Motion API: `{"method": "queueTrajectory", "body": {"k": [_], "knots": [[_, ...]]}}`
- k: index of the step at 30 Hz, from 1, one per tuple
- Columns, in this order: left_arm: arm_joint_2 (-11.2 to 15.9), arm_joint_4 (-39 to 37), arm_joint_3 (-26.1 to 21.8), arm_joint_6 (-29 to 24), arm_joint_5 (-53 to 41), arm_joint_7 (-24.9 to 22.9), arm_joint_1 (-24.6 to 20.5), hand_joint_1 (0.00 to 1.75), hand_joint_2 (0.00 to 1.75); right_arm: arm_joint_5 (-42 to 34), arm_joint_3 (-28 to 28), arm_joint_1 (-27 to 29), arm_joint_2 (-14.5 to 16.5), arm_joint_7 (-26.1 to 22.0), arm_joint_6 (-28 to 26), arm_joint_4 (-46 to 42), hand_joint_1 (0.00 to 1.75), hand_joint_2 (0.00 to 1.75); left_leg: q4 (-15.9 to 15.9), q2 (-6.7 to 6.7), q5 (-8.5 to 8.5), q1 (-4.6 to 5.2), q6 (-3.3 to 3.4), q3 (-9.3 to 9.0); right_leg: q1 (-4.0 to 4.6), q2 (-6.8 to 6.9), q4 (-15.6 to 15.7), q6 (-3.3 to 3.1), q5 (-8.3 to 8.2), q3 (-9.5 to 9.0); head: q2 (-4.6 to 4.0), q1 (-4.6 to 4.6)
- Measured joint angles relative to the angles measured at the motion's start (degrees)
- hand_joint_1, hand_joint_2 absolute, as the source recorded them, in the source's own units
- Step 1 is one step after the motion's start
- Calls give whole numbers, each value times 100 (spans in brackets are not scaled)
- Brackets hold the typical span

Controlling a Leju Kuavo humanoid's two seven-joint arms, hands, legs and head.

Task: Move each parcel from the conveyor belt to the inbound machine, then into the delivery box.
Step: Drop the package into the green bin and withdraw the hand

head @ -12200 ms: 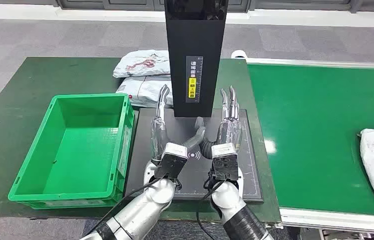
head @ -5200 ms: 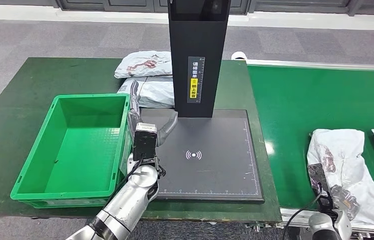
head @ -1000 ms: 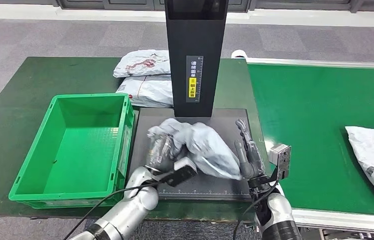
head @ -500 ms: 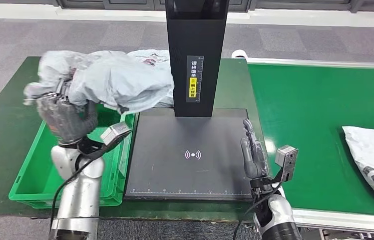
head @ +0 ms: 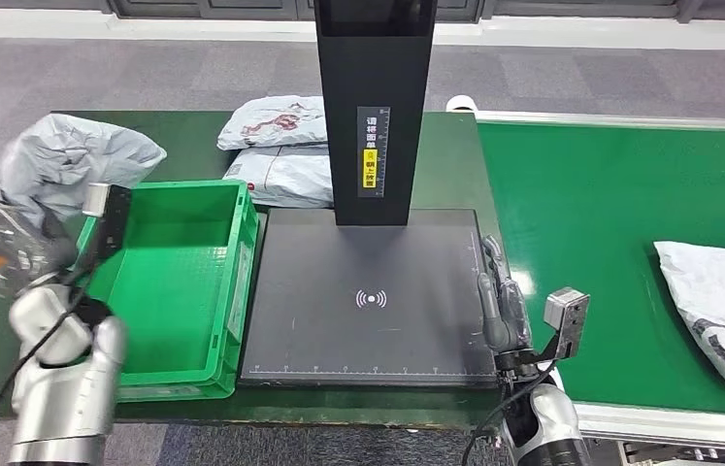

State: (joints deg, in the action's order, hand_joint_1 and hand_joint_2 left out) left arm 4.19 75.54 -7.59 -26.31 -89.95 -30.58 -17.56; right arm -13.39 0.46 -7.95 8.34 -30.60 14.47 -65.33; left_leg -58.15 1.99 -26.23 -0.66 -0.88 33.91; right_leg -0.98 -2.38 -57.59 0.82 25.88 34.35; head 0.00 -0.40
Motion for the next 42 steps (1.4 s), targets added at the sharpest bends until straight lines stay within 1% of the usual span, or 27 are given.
{"method": "queueTrajectory", "body": {"k": [1,2,4,5,8,10,14,17,19,21,22,25,26,28,31,33,35,39,42], "knots": [[143,-229,383,46,-1,-511,45,141,175,19,-21,-7,-3,-1,20,1,0,0,0,3,3,-5,-2,3,1,3,-1,-1,-2,-2,0,2],[275,-428,695,56,-2,-687,85,98,175,33,-32,-11,-3,-1,37,1,0,0,-1,0,5,-9,-2,6,0,-2,-2,-1,-6,2,0,3],[469,-720,1078,57,-5,-484,108,10,175,43,-57,-10,-4,-1,58,2,0,0,-2,-12,5,-7,-3,9,-4,-18,-2,-1,-13,10,0,2],[554,-833,1210,66,-5,-357,107,0,175,46,-73,-9,-5,-1,62,2,0,0,-3,-15,4,-5,-3,9,-5,-22,-2,0,-14,12,0,1],[694,-1027,1439,161,-5,7,133,0,175,115,-109,7,-9,28,54,2,0,0,-3,-11,2,-5,-2,10,-5,-18,-1,0,-11,13,0,2],[661,-1085,1457,130,5,384,162,0,175,209,-126,65,-8,76,32,-1,0,0,-2,-3,0,-5,-2,11,-4,-12,-1,0,-8,12,0,1],[400,-1152,1209,-224,234,1358,205,0,175,346,-183,286,-6,122,-21,-69,0,0,-2,11,-1,-5,-3,17,-4,7,-1,-1,-4,10,0,2],[188,-1152,907,-602,839,2015,222,0,175,391,-202,406,-5,128,-21,-105,0,0,-2,6,-2,-5,-3,17,-4,1,-1,-1,-4,11,0,2],[78,-1091,699,-955,1494,2474,225,0,175,406,-208,451,-5,139,-29,-111,0,0,-2,6,-2,-5,-3,16,-3,3,-1,-1,-4,10,0,2],[-25,-943,496,-1235,2426,3100,233,0,175,422,-208,471,0,167,-51,-111,0,0,-2,7,-1,-5,-4,15,-3,6,-1,-1,-4,9,0,1],[-85,-851,389,-1314,3025,3518,241,0,175,432,-208,477,2,180,-74,-110,0,0,-2,8,-1,-5,-4,15,-2,8,-1,-1,-4,8,0,1],[-284,-578,24,-1365,5251,4980,256,0,175,462,-208,477,5,191,-193,-105,0,0,-2,9,0,-7,-4,16,1,10,-2,-1,-4,8,0,1],[-341,-510,-76,-1335,5871,5346,256,0,175,467,-208,469,5,185,-234,-98,0,0,-2,9,0,-7,-4,16,1,10,-2,-1,-4,8,0,2],[-439,-372,-210,-1171,6858,5832,251,0,175,475,-208,432,4,146,-314,-47,0,0,-2,9,0,-8,-4,16,0,10,-2,-1,-4,8,0,2],[-545,-186,-269,-783,7794,6184,245,0,175,513,-208,354,0,44,-457,43,0,0,-3,10,1,-7,-3,16,-2,11,-2,-1,-5,8,0,2],[-609,-36,-245,-353,8236,6305,265,0,175,604,-208,316,-5,-14,-639,60,0,87,-3,10,1,-7,-3,16,-2,11,-1,-1,-5,8,0,2],[-675,122,-173,12,8470,6349,306,0,175,732,-208,296,-21,-19,-849,55,0,175,-3,9,1,-6,-3,16,-3,11,-1,-1,-5,8,0,1],[-788,292,85,453,8529,6240,451,0,175,1079,-219,281,-73,111,-1315,5,0,175,-3,9,-1,-4,-2,16,-5,10,0,-1,-5,9,0,2],[-846,309,247,757,8621,6191,523,0,175,1297,-284,241,-109,201,-1502,-13,0,175,-3,8,-2,-4,-2,16,-5,10,1,-1,-5,9,0,1]]}}
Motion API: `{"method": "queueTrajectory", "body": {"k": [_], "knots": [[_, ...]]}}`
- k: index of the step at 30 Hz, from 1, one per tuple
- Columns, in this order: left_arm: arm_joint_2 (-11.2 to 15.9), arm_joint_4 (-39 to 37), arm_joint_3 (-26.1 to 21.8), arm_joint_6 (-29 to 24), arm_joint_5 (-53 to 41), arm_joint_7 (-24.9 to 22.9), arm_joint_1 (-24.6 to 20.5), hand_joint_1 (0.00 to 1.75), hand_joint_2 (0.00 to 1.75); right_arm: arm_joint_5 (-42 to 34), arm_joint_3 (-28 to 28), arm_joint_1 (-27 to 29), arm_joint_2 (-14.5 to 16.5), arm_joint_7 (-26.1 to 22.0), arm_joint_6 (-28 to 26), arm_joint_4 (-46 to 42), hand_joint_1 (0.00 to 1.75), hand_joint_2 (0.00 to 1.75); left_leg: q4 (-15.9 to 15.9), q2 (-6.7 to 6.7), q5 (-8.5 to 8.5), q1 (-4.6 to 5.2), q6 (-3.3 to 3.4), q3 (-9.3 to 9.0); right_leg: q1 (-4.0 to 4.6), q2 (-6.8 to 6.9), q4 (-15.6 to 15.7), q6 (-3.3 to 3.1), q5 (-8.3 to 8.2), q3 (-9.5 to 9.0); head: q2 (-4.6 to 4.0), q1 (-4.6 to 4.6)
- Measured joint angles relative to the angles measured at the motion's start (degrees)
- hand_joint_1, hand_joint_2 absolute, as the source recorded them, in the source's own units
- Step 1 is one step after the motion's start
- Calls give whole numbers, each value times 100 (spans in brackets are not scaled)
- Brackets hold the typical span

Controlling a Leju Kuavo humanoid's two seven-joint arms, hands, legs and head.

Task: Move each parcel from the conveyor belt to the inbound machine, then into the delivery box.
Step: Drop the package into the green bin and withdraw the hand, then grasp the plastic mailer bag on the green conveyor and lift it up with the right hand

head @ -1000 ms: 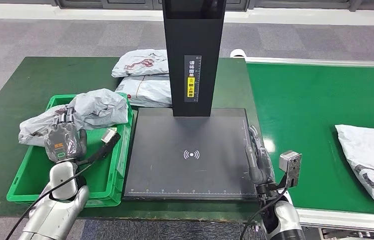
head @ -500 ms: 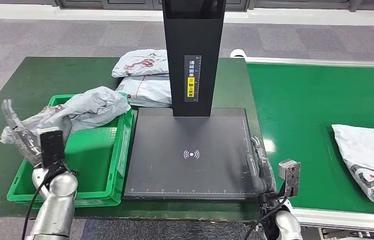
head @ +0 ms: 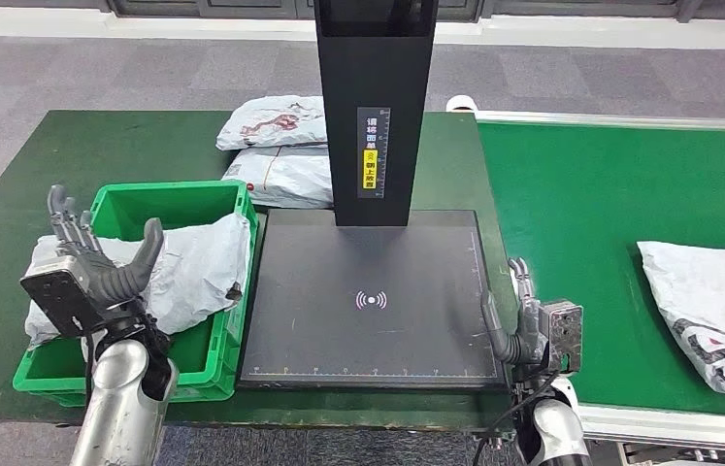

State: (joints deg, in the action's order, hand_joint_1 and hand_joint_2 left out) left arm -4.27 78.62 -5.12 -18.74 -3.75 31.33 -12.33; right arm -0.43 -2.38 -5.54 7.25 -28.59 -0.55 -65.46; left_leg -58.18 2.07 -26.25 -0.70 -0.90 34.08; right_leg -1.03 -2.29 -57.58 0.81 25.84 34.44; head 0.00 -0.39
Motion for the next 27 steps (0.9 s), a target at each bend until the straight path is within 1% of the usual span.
{"method": "queueTrajectory", "body": {"k": [6,8,10,12,14,15,18,22,25,27], "knots": [[-5,-1,22,53,23,-3,9,0,175,31,-14,-8,-4,11,-21,-1,0,175,0,0,0,0,0,0,0,0,0,0,0,0,0,0],[-20,-11,98,323,174,-8,30,0,175,133,-45,-45,-37,36,-76,-2,0,175,0,0,0,0,0,0,0,0,0,0,0,0,0,0],[-71,-55,265,754,384,-12,58,0,175,392,-181,-143,-114,123,-228,-3,0,175,0,0,0,0,0,-1,1,0,0,1,-1,-1,0,0],[-201,-43,589,1229,405,6,149,0,175,1572,-500,-344,-278,527,-1244,23,0,175,-2,3,1,1,1,0,-1,2,1,2,-2,-1,0,0],[-351,18,902,1547,320,21,242,0,175,2896,-808,-528,-446,1024,-2400,92,0,175,-4,7,-1,3,4,2,-3,4,2,2,-2,-2,0,2],[-405,28,989,1557,277,19,250,0,175,3172,-908,-575,-499,1169,-2606,145,0,175,-5,7,-2,6,6,2,-5,5,3,3,-2,-2,0,1],[-557,19,1252,1544,169,3,237,0,175,3719,-1205,-692,-661,1466,-2961,399,0,175,-6,6,-6,13,12,2,-12,6,4,5,-3,-2,0,0],[-684,-95,1499,1445,74,-18,134,0,175,4034,-1501,-851,-886,1646,-3165,927,0,175,-6,6,-5,16,15,2,-13,6,5,8,-4,-1,0,0],[-785,-327,1673,1359,23,-27,-29,0,175,4115,-1700,-1066,-1138,1657,-3281,1613,0,175,-6,7,0,16,21,3,-14,9,4,13,-7,-3,0,1],[-828,-457,1760,1317,17,-27,-101,0,175,3997,-1817,-1159,-1258,1583,-3281,1976,0,175,-6,6,1,16,22,2,-14,8,4,14,-8,-3,0,0]]}}
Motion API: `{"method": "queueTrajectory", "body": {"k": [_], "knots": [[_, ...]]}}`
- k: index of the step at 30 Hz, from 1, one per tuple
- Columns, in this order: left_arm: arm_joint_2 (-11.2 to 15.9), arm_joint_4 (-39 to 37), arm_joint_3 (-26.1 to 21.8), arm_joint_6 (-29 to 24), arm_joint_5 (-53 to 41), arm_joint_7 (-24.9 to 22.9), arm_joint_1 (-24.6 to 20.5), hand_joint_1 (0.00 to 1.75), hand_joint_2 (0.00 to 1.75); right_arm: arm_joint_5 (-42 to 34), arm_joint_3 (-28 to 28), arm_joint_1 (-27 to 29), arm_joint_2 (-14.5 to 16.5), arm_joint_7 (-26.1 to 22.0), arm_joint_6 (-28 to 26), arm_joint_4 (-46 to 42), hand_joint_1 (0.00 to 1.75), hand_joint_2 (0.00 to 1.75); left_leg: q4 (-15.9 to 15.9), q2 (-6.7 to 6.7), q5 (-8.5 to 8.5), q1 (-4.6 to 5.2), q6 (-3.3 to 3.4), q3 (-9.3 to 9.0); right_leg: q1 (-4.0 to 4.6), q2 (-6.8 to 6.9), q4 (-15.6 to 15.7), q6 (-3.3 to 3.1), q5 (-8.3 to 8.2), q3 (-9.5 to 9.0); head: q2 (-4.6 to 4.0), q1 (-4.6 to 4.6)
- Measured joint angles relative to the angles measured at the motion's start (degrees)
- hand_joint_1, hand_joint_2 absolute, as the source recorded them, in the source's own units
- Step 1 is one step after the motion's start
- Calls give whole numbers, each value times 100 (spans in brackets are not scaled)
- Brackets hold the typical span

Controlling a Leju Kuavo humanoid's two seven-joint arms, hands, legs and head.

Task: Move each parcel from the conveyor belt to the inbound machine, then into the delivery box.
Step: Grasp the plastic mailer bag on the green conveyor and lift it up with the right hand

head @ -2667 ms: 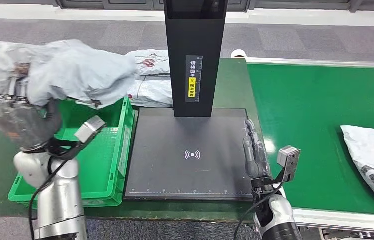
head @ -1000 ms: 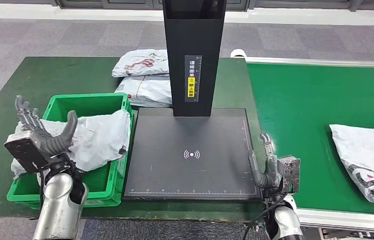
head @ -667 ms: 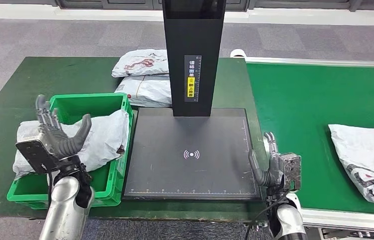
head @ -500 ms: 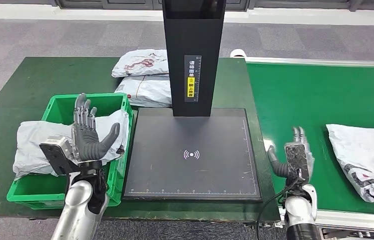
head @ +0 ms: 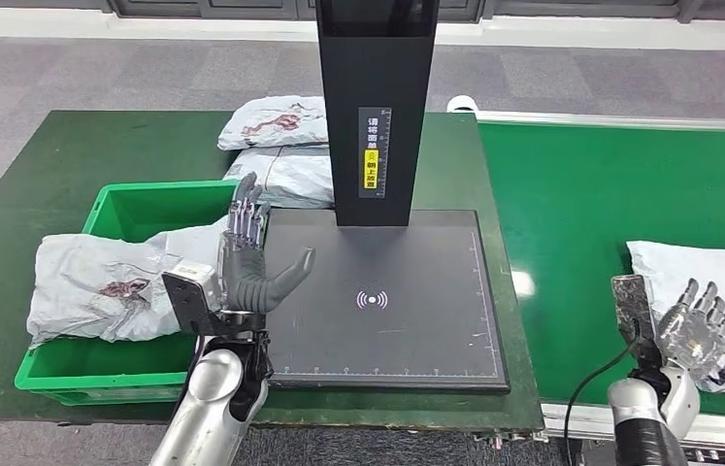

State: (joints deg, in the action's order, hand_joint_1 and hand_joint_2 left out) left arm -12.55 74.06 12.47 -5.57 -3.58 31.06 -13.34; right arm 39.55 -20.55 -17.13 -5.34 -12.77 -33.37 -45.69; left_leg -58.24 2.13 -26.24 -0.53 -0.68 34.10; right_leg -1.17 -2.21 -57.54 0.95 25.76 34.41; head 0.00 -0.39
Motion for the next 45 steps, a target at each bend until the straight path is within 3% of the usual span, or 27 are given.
{"method": "queueTrajectory", "body": {"k": [2,6,12,32,45], "knots": [[-31,-124,62,-47,17,8,-56,0,175,-387,-147,-76,-70,-216,252,316,0,175,0,-1,0,0,0,-1,1,-2,0,0,0,1,0,-1],[-51,-350,153,-108,121,55,-101,0,175,-1439,-618,-182,-104,-792,1257,811,0,175,1,1,0,-1,0,1,2,1,-1,0,1,2,0,-1],[-50,-531,184,-126,251,124,-100,0,175,-1984,-1102,-179,-104,-1102,1712,1131,0,175,3,1,-1,-1,0,3,0,3,-1,2,4,3,0,-1],[-66,-558,182,-31,508,-23,-74,0,175,-1766,-1206,-55,-68,-1017,1340,745,0,175,2,3,-1,0,1,5,-1,6,-1,3,4,1,0,-1],[-175,-881,176,33,517,-98,-205,0,175,-974,-1159,207,2,-345,819,33,0,175,2,4,0,-1,1,5,-1,7,-1,3,4,1,0,-1]]}}
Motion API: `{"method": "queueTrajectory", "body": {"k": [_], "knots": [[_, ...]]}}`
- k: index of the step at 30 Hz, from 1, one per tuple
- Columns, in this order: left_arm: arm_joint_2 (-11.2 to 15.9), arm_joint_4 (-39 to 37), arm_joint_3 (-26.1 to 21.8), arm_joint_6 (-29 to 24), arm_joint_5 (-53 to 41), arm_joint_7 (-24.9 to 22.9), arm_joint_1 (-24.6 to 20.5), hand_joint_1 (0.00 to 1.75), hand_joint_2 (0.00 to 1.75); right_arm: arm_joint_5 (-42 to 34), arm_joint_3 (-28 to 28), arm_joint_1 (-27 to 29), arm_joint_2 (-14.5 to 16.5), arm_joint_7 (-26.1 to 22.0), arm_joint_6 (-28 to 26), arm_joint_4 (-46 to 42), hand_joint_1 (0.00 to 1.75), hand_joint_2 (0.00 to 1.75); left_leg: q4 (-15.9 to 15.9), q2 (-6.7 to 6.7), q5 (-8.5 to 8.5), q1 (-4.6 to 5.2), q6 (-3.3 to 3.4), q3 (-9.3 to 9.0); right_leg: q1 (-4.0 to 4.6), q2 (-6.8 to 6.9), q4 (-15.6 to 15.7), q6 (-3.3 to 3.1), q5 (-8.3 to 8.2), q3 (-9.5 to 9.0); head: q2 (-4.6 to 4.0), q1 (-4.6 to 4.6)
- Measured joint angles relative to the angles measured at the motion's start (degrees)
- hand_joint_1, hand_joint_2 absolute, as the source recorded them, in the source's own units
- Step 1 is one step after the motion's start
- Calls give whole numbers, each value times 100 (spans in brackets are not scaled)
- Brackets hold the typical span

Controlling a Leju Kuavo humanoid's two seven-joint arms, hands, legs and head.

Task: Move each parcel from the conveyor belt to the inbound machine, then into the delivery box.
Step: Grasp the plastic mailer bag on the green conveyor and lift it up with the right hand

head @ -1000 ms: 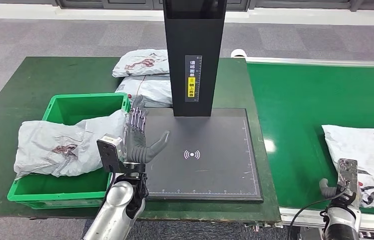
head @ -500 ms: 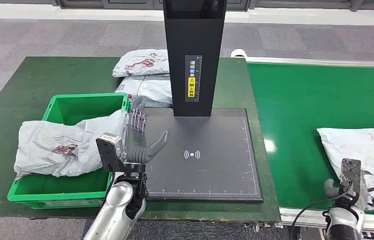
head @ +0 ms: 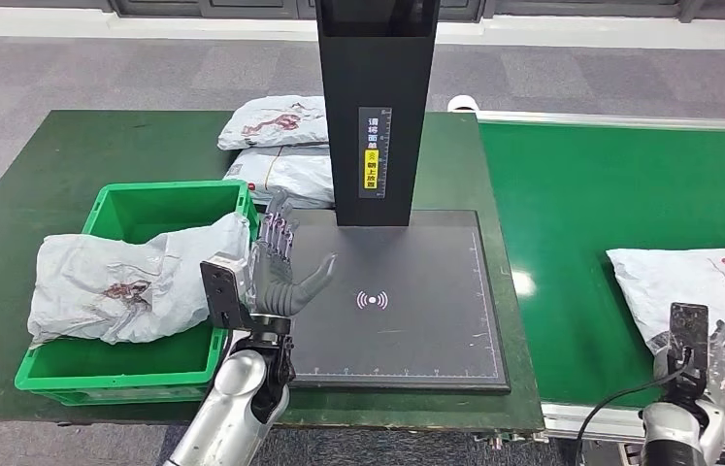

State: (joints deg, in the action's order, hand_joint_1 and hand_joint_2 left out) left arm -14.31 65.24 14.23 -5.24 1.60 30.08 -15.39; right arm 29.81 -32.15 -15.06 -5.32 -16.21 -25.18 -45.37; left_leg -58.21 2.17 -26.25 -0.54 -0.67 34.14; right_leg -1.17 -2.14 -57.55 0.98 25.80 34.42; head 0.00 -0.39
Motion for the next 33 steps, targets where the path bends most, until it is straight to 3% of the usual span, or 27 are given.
{"method": "queueTrajectory", "body": {"k": [6,13,17,33], "knots": [[-5,-96,-10,32,0,-12,-12,0,175,756,43,223,-23,779,14,18,0,175,1,3,-1,0,0,1,0,2,0,0,1,1,0,0],[-5,-137,-16,58,0,-22,-26,0,175,1062,43,325,-57,1056,137,109,0,175,1,2,-1,0,0,1,0,1,0,1,1,1,0,0],[-5,-175,-20,87,0,-47,-58,0,175,1458,44,371,-75,1486,551,280,175,175,1,2,0,0,1,0,1,3,0,1,1,-1,0,-1],[1,-124,-283,346,271,-176,-55,0,175,1648,63,297,-72,1245,618,644,175,175,-4,0,1,-10,15,-18,12,3,14,17,-7,-36,0,0]]}}
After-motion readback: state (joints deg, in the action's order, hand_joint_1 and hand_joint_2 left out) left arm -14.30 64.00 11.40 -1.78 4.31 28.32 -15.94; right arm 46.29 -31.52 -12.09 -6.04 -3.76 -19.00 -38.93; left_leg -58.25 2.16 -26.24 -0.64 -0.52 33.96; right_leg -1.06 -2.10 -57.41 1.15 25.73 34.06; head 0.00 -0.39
